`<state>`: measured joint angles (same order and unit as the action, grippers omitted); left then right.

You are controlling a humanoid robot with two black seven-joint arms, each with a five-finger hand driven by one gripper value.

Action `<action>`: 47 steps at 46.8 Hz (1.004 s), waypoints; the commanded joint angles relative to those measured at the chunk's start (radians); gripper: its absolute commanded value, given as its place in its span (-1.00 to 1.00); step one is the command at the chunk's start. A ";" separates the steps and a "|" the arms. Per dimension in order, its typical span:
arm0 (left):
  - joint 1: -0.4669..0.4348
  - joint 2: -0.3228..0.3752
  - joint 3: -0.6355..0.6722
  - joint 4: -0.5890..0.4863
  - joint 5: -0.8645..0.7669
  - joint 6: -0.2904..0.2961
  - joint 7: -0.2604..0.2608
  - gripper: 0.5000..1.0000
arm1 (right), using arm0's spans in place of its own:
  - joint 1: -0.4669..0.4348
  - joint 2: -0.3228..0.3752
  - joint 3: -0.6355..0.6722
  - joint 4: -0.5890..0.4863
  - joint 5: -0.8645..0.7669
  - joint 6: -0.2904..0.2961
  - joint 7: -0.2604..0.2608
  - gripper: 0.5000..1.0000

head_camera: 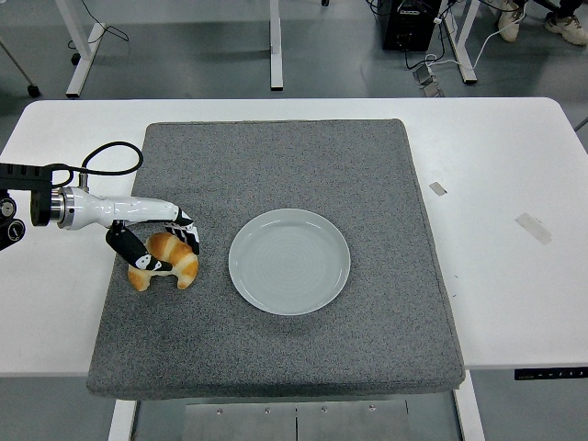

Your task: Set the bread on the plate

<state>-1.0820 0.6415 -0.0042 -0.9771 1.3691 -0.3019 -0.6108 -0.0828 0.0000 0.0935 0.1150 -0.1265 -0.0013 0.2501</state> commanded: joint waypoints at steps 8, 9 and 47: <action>-0.016 0.001 0.009 0.000 -0.002 0.012 0.000 -1.00 | 0.000 0.000 0.000 0.000 -0.001 0.000 0.001 1.00; -0.018 0.001 0.012 0.000 -0.004 0.012 0.000 -1.00 | 0.000 0.000 0.000 0.000 0.001 0.000 0.000 1.00; -0.160 0.032 0.003 -0.103 -0.131 -0.020 0.000 -1.00 | 0.000 0.000 0.000 0.000 0.001 0.000 0.000 1.00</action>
<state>-1.2244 0.6594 -0.0005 -1.0624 1.2377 -0.3120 -0.6109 -0.0828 0.0000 0.0935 0.1150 -0.1267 -0.0010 0.2501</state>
